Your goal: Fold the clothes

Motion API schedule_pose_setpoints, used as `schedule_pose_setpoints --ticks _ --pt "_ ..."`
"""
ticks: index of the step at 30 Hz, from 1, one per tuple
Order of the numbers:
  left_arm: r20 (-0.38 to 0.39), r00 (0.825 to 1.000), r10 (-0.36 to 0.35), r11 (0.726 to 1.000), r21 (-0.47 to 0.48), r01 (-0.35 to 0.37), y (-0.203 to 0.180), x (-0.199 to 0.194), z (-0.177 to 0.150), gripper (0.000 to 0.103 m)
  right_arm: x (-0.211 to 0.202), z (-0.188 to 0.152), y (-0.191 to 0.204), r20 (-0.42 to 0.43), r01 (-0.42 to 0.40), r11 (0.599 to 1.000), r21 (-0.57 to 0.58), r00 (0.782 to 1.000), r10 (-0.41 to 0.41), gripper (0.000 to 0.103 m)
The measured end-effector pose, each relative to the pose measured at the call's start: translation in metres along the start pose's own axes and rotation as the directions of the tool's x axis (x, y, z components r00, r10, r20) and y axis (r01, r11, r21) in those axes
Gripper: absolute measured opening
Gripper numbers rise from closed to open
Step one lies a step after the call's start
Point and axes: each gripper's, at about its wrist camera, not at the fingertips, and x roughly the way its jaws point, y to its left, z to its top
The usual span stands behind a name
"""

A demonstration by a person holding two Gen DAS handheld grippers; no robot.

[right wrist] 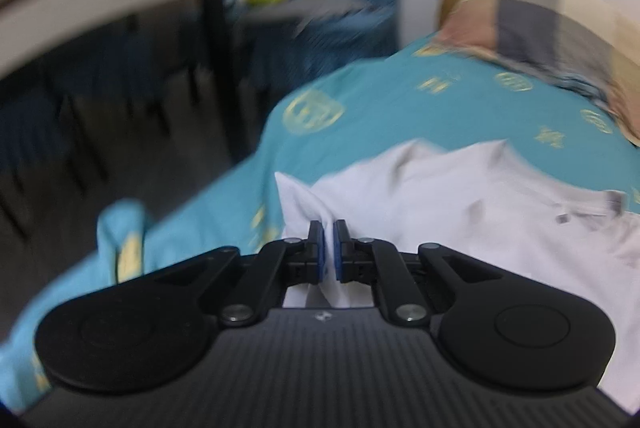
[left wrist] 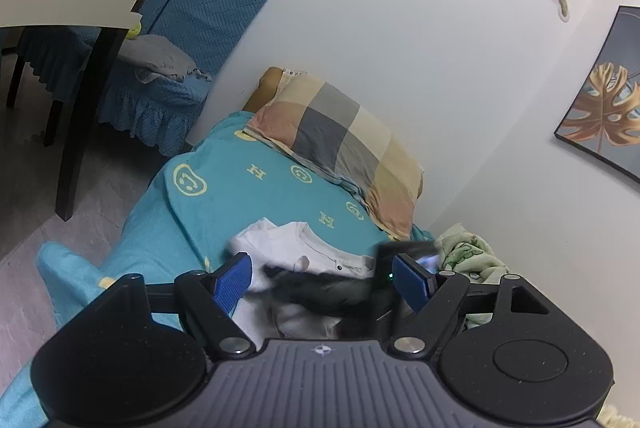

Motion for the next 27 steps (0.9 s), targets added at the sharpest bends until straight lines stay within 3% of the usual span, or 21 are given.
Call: schedule_pose_setpoints --ticks 4,8,11,13,14,16,18,19,22,26,27 --pt "-0.019 1.000 -0.010 1.000 0.006 0.010 -0.005 0.006 -0.004 0.079 -0.023 0.017 -0.071 0.070 0.074 0.969 0.236 0.993 -0.093 0.008" --pt "-0.058 0.998 -0.004 0.999 0.040 0.006 -0.011 0.018 -0.012 0.079 -0.029 -0.006 -0.141 0.019 0.161 0.853 0.497 0.980 -0.197 0.010" --pt "-0.098 0.995 -0.002 0.998 0.067 0.008 -0.015 0.027 -0.019 0.079 -0.029 -0.035 -0.173 -0.044 0.176 0.768 0.616 0.981 -0.189 0.011" --pt "-0.121 0.993 0.011 0.995 0.095 0.000 -0.019 0.032 -0.023 0.079 -0.036 -0.047 -0.178 -0.040 0.172 0.743 0.647 0.981 -0.192 0.011" --pt "-0.133 0.991 0.022 0.994 0.110 -0.008 -0.021 0.034 -0.026 0.079 -0.040 -0.050 -0.177 -0.029 0.164 0.742 0.650 0.981 -0.192 0.013" --pt "-0.157 0.987 0.045 0.991 0.133 -0.024 -0.025 0.039 -0.031 0.079 -0.039 -0.048 -0.172 -0.016 0.130 0.754 0.644 0.988 -0.157 0.025" --pt "-0.172 0.984 0.053 0.991 0.130 -0.031 -0.025 0.043 -0.035 0.079 -0.034 -0.043 -0.167 -0.010 0.089 0.768 0.634 0.994 -0.106 0.060" --pt "-0.177 0.983 0.055 0.991 0.127 -0.032 -0.024 0.045 -0.036 0.079 -0.029 -0.039 -0.162 -0.020 0.087 0.782 0.617 0.995 -0.095 0.066" --pt "-0.172 0.983 0.065 0.993 0.111 -0.047 -0.020 0.047 -0.037 0.079 -0.010 -0.028 -0.142 -0.071 0.145 0.830 0.538 0.989 -0.127 0.068" --pt "-0.167 0.983 0.071 0.995 0.075 -0.059 -0.010 0.049 -0.034 0.079 0.021 -0.019 -0.120 -0.168 0.325 0.847 0.421 0.945 -0.280 0.068" --pt "-0.168 0.983 0.072 0.996 0.067 -0.061 -0.008 0.049 -0.033 0.079 0.029 -0.019 -0.117 -0.191 0.351 0.851 0.391 0.935 -0.298 0.059"
